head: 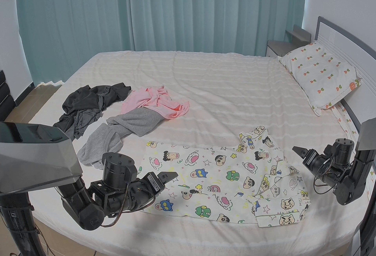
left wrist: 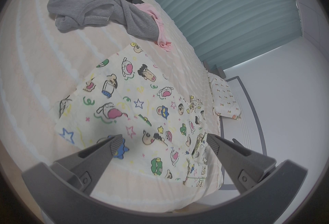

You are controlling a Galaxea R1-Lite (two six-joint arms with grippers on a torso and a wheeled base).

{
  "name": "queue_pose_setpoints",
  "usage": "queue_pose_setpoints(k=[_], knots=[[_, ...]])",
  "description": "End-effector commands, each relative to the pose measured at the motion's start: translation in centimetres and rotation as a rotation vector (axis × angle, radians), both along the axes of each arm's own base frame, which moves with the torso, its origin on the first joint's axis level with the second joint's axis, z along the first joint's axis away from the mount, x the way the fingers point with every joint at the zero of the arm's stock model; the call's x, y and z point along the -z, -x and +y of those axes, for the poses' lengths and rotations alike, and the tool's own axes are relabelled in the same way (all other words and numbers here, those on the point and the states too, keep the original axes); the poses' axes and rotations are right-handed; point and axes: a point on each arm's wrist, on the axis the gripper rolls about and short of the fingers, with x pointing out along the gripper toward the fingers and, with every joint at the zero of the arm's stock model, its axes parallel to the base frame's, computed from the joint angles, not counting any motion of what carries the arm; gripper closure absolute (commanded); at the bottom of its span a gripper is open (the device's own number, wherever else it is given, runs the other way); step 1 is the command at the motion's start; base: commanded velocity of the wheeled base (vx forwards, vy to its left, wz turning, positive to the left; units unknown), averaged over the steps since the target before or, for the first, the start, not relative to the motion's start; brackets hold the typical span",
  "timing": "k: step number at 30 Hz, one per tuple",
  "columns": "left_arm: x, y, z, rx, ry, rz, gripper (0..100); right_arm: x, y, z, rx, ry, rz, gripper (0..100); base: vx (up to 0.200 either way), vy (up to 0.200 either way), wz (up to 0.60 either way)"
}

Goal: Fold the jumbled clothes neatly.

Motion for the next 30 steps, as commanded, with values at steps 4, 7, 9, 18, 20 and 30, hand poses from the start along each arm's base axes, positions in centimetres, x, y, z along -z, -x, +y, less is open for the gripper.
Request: queue_pose_setpoints(k=[4,7,9,18,20,30], knots=[[0.4,-0.4,0.1,-0.018,0.002,-0.018,0,0.5,0.0,0.0,-0.001,0.0,0.016,0,0.0,0.0,0.0],[0.6,-0.4,0.1,-0.028,0.009,-0.044,0,0.5,0.0,0.0,-0.001,0.0,0.016,0,0.0,0.0,0.0],[0.6,-0.3,0.1,-0.029,0.016,-0.054,0,0.5,0.0,0.0,-0.001,0.0,0.016,0,0.0,0.0,0.0],[0.6,-0.3,0.1,-0.027,0.019,-0.056,0,0.5,0.0,0.0,-0.001,0.0,0.016,0,0.067,0.0,0.0],[0.7,-0.3,0.1,-0.027,0.019,-0.054,0,0.5,0.0,0.0,-0.001,0.0,0.015,0,0.0,0.0,0.0],[0.6,-4.1,4.0,0.02,-0.198,-0.143,0,0.6,0.0,0.3,-0.01,0.0,0.021,0,0.0,0.0,0.0]])
